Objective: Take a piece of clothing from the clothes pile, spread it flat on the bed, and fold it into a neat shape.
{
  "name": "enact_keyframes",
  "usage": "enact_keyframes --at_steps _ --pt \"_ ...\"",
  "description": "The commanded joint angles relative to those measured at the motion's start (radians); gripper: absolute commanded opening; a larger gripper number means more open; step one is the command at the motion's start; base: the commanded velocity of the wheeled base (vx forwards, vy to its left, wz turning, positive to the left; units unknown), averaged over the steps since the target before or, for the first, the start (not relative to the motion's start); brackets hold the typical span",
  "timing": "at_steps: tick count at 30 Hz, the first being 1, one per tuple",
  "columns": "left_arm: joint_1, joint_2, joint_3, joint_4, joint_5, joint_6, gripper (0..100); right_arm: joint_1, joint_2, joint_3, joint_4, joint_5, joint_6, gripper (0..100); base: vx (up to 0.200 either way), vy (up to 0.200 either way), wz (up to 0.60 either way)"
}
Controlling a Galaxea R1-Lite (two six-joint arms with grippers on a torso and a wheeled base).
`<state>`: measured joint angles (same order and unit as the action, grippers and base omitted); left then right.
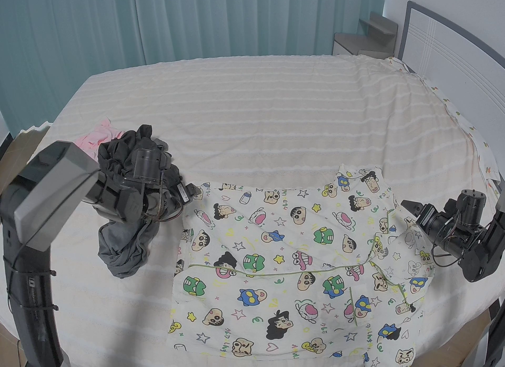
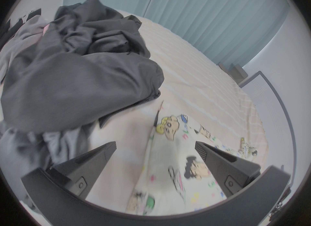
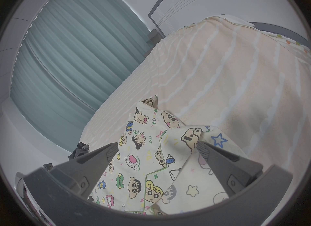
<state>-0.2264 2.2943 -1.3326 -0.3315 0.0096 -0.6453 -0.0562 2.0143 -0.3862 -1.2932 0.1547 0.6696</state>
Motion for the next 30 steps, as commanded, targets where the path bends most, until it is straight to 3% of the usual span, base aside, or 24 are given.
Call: enact_keyframes --at_steps 1,8,11,12,15,18,30 --pt "-0.022 -0.375 0.349 -0.026 -0.135 -0.091 100 0.016 -0.06 0.027 0.009 0.002 -0.018 100 0.0 0.0 0.0" --pt "-0.169 -0.625 0.717 -0.116 -0.129 -0.171 100 0.041 -0.112 0.135 0.02 0.0 -0.064 100 0.0 0.0 0.0" --pt "-0.206 -0.659 0.779 -0.136 -0.128 -0.205 100 0.041 -0.143 0.187 0.02 0.009 -0.053 100 -0.133 0.0 0.0" --pt "-0.264 -0.702 0.834 -0.143 -0.109 -0.28 100 0.042 -0.175 0.253 0.018 0.045 -0.041 100 -0.2 0.0 0.0" --pt "-0.321 -0.717 0.872 -0.144 -0.06 -0.37 100 0.044 -0.181 0.297 0.018 0.098 -0.033 100 -0.2 0.0 0.0" --pt "-0.335 -0.716 0.914 -0.149 -0.028 -0.396 100 0.047 -0.175 0.319 0.018 0.108 -0.033 100 -0.2 0.0 0.0" --pt "-0.329 -0.631 0.983 -0.222 -0.026 -0.401 100 0.045 -0.167 0.342 0.017 0.111 -0.033 100 -0.2 0.0 0.0"
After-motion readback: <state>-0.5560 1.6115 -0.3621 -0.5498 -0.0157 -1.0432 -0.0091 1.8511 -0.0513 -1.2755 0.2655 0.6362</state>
